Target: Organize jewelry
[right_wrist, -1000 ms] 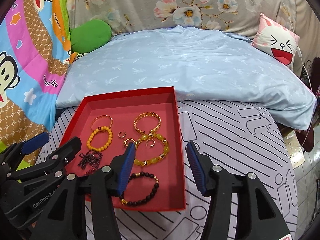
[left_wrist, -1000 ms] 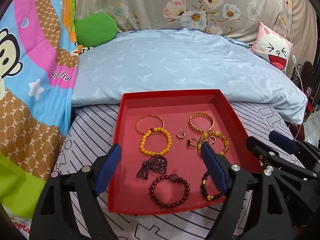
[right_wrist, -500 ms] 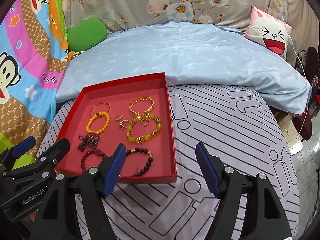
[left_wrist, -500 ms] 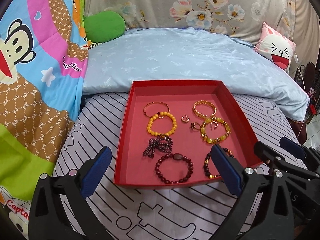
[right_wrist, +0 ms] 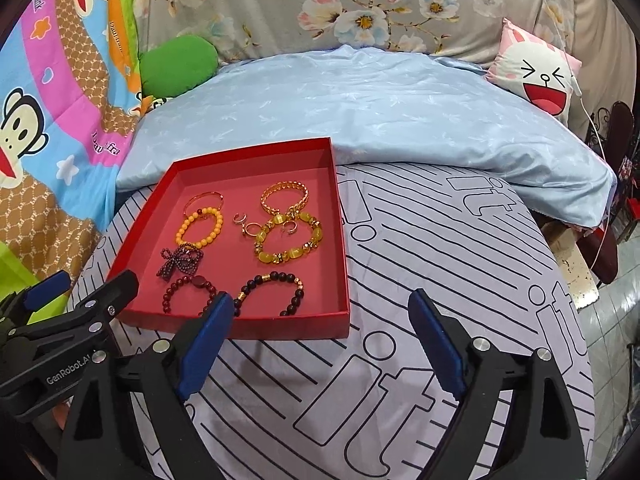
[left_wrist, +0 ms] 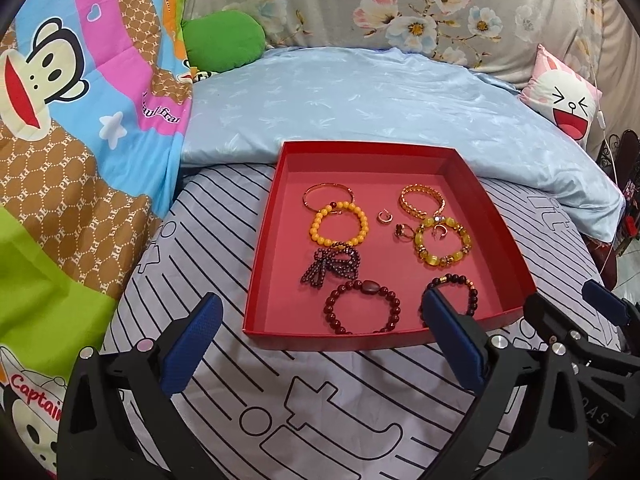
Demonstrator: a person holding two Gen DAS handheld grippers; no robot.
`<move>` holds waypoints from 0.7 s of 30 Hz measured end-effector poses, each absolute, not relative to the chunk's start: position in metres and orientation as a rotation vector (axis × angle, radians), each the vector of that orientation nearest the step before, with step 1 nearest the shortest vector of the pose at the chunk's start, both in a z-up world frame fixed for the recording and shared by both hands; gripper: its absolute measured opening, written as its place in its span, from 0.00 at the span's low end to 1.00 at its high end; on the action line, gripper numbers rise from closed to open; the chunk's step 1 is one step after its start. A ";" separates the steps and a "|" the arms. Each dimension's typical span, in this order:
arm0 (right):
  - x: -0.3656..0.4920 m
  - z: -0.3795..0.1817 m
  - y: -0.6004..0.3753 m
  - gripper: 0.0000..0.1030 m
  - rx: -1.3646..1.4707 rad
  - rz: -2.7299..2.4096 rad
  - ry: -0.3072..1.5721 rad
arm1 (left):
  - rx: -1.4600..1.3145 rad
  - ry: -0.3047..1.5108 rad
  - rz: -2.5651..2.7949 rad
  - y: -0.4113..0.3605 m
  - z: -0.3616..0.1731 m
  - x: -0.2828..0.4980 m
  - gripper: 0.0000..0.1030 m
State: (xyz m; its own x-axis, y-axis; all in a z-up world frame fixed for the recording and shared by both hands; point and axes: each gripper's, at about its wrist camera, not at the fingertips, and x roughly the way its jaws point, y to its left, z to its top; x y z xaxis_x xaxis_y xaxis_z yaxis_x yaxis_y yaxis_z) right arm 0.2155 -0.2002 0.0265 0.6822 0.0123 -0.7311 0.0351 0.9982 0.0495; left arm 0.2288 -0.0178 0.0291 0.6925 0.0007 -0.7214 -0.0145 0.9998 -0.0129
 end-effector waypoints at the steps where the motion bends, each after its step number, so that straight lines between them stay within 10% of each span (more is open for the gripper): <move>1: 0.215 0.026 -0.200 0.83 0.060 -0.014 0.820 | -0.019 0.808 0.009 -0.017 0.029 0.228 0.93; 21: 0.209 0.024 -0.201 0.94 0.065 -0.050 0.820 | -0.045 0.837 0.022 -0.013 0.021 0.222 0.93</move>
State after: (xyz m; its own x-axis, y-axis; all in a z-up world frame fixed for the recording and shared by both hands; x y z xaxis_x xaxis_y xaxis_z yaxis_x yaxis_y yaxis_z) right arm 0.2086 -0.2014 0.0242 0.6809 -0.0195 -0.7321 0.0696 0.9968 0.0382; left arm 0.2220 -0.0128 0.0213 0.6698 0.0020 -0.7425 -0.0375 0.9988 -0.0312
